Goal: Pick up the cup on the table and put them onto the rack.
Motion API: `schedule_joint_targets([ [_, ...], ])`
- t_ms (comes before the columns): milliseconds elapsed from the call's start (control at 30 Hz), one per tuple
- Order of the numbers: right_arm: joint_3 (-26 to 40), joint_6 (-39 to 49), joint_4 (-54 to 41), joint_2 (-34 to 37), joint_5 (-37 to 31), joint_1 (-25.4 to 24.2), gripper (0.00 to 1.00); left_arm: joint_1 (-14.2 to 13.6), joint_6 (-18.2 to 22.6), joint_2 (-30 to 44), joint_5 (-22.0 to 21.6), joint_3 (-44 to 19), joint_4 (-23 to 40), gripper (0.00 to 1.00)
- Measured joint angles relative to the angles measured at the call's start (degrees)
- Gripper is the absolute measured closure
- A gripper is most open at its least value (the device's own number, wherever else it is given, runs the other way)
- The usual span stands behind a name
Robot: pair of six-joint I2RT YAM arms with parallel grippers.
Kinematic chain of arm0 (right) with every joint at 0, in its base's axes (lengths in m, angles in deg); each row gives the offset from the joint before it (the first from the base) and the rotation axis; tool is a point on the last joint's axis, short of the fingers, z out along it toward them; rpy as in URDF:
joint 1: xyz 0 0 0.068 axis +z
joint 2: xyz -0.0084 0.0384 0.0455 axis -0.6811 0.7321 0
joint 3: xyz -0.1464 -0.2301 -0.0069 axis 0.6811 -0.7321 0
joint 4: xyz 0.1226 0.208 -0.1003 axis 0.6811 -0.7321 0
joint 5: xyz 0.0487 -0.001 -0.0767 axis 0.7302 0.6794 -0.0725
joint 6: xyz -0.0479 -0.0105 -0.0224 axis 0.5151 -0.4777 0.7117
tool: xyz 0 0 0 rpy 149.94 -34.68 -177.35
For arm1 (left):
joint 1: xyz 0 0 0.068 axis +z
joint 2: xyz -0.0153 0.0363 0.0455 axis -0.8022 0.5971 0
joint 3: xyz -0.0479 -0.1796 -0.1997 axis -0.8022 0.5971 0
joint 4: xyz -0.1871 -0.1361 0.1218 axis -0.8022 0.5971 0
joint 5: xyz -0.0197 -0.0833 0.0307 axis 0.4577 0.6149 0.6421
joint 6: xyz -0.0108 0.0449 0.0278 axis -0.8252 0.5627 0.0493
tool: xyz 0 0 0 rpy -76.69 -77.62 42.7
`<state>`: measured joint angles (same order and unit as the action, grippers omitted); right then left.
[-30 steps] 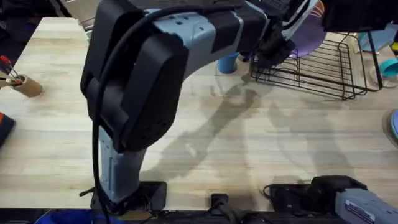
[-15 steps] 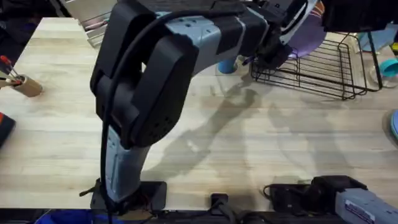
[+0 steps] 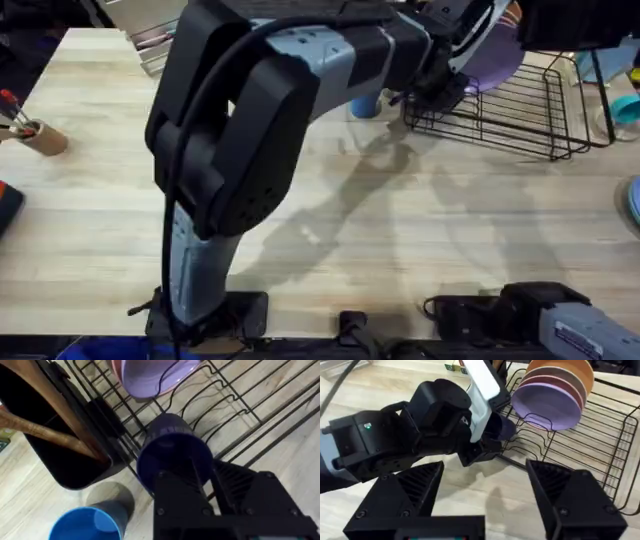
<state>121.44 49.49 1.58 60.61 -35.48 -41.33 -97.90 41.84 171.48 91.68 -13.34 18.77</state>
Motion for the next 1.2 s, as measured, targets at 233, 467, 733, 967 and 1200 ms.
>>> schedule_joint_targets([
  [233,0.0,0.0,0.0,0.0,0.0,0.0,0.009,0.0,-0.1,0.0,0.0,0.0,0.0,0.732],
  [467,0.0,0.0,0.0,0.0,0.0,0.0,0.009,0.0,-0.1,0.0,0.0,0.0,0.1,0.698],
  [733,0.0,0.0,0.0,0.0,0.0,0.0,0.008,0.0,-0.1,-1.7,0.0,0.0,1.6,0.672],
  [967,0.0,0.0,0.0,0.0,0.0,0.0,0.009,0.0,-0.1,-4.7,0.0,0.0,2.8,0.654],
  [1200,0.0,0.0,0.0,0.0,0.0,0.0,0.009,0.0,-0.1,-6.6,0.0,0.0,5.6,0.649],
])
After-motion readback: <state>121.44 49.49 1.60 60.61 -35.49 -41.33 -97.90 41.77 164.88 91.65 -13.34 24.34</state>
